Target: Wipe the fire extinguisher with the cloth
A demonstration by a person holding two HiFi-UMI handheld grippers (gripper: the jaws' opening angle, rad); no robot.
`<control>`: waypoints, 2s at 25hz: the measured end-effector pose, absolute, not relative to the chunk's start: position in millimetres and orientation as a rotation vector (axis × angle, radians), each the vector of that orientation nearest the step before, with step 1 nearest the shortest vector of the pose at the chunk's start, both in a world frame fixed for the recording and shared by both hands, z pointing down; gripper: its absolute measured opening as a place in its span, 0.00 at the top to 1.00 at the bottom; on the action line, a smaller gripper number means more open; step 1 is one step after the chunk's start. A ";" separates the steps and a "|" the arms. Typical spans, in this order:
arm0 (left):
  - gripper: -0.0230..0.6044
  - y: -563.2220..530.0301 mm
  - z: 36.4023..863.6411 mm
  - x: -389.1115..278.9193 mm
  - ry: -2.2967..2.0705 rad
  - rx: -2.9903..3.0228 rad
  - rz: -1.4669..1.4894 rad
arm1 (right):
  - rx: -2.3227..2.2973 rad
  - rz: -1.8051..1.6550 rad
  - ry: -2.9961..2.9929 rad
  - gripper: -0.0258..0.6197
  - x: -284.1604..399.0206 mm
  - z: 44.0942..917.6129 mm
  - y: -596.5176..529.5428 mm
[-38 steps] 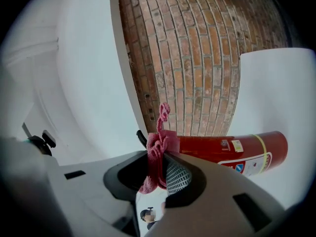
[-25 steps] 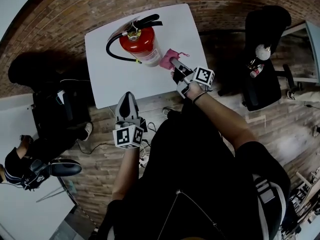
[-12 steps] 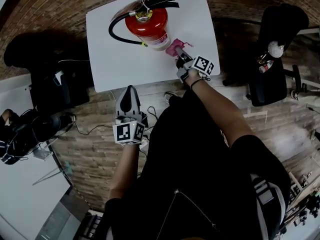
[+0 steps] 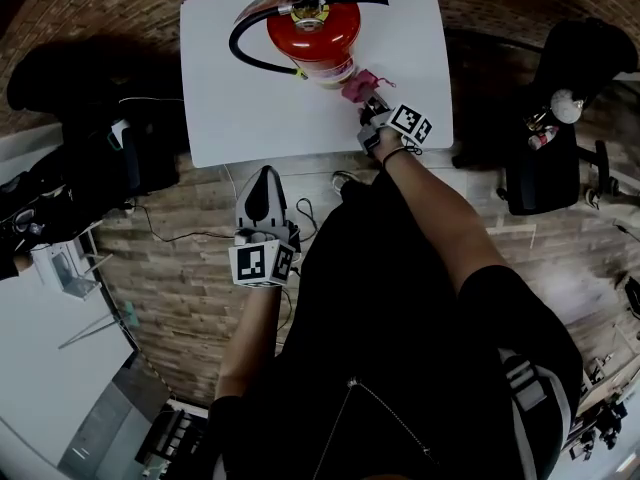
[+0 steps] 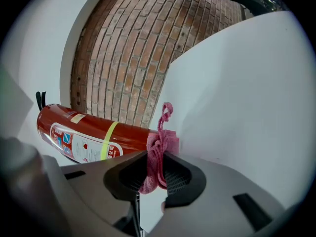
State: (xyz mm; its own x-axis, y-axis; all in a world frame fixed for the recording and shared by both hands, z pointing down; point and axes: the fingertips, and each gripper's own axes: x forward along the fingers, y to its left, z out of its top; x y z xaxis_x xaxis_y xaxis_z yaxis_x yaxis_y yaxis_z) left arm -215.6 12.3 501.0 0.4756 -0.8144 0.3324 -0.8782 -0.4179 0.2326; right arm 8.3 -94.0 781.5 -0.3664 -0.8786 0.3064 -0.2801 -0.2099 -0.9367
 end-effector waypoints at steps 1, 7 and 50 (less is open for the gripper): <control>0.95 13.5 501.7 -216.2 -1.422 2.352 0.239 | -1.372 -1.613 1.565 0.82 7.5 783.8 -95.1; 0.95 21.3 505.8 -223.3 -1.448 2.336 0.243 | -1.425 -1.633 1.571 0.82 2.8 798.6 -98.1; 0.95 26.9 466.5 -206.9 -1.438 2.424 0.112 | -1.265 -1.561 1.593 0.82 0.0 680.6 -98.5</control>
State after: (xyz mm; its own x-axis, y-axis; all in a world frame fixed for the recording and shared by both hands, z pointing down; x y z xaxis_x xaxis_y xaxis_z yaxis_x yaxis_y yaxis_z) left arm -206.9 26.9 466.5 0.4905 -0.8413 0.2273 -0.8663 -0.4425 0.2317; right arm 0.0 -98.5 680.6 -0.3904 -0.8957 0.2130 -0.2311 -0.1287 -0.9644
